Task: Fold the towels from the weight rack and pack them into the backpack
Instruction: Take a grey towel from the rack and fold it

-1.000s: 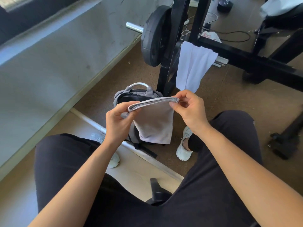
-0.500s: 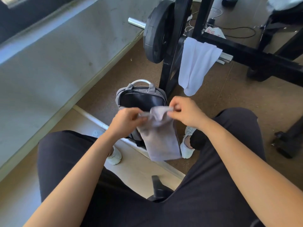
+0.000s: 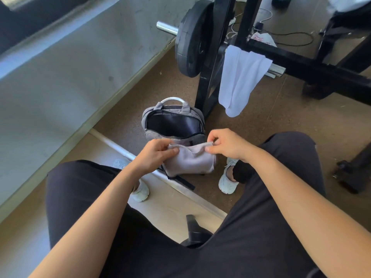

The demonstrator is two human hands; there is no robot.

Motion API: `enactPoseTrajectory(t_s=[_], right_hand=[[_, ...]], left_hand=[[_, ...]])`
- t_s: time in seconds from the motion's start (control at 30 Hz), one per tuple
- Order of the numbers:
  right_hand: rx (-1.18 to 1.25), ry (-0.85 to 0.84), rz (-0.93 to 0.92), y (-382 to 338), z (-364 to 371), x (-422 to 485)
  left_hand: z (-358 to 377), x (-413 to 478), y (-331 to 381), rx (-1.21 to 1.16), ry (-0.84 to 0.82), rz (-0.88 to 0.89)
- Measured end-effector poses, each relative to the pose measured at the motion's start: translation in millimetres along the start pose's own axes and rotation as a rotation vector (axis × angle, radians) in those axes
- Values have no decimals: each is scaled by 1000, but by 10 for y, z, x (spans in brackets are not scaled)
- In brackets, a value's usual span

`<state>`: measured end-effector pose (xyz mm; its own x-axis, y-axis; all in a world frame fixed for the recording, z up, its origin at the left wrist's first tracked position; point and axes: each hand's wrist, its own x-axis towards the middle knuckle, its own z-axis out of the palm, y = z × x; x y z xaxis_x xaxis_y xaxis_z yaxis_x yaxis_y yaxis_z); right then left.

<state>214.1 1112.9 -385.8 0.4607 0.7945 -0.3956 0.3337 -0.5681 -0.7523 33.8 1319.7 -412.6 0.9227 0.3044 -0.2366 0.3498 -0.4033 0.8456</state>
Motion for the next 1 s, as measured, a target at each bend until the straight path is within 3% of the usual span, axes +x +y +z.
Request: enactPoseTrajectory(t_s=[0.17, 0.3, 0.5, 0.67, 0.83, 1.0], right_hand=[[137, 107, 0, -8, 3, 17], [441, 167, -47, -100, -1, 5], [832, -89, -86, -110, 11, -17], [737, -247, -142, -144, 141, -20], [603, -214, -132, -200, 248, -11], [750, -264, -92, -284, 252, -22]], left_hand=[[4, -44, 88, -284, 147, 17], [21, -76, 243, -519, 170, -34], [7, -90, 460, -777, 227, -135], [-85, -88, 533, -966, 268, -226], [-198, -124, 513, -1129, 224, -318], [-250, -141, 510, -1265, 286, -350]])
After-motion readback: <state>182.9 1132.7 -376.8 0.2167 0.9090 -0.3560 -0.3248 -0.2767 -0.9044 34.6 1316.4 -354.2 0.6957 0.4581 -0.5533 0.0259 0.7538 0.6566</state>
